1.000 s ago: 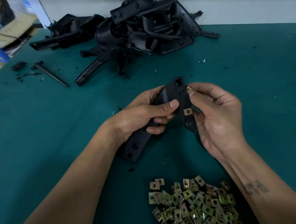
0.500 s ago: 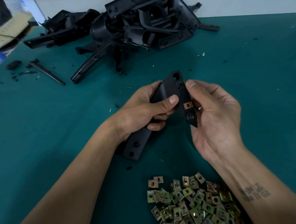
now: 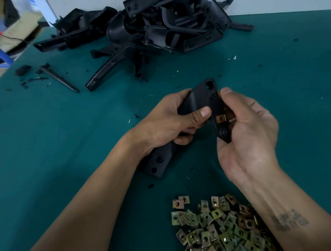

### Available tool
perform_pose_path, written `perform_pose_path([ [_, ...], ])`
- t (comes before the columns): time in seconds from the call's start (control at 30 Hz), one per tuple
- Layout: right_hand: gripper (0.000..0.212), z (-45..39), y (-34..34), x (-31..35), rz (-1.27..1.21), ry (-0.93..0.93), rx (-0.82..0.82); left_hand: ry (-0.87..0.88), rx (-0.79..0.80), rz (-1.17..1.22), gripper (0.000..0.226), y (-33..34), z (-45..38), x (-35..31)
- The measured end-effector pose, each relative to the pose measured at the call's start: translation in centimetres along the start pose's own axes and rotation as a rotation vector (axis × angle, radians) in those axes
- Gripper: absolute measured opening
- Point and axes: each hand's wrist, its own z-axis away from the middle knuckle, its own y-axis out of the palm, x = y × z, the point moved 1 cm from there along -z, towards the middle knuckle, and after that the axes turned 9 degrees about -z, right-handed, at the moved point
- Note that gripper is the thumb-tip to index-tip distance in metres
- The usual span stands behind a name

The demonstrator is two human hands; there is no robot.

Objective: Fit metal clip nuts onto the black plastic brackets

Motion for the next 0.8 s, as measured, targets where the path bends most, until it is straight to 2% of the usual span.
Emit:
perform_pose_path([
  [0.17, 0.025, -0.3, -0.1, 0.7, 0.019, 0.015, 0.099, 0.015, -0.004, 0.026, 0.010, -0.2, 0.0, 0.0],
  [0.4, 0.016, -0.6, -0.2, 0.4, 0.024, -0.014, 0.074, 0.017, -0.007, 0.025, 0.016, -0.1, 0.0, 0.0],
  [0.67, 0.023, -1.2, -0.3, 1.3, 0.191, -0.093, 0.134, 0.023, 0.007, 0.022, 0.007, -0.1, 0.0, 0.0],
  [0.8, 0.033, -1.7, -0.1, 2.2, 0.257, -0.119, 0.183, 0.022, 0.036, 0.027, 0.005, -0.1, 0.0, -0.1],
])
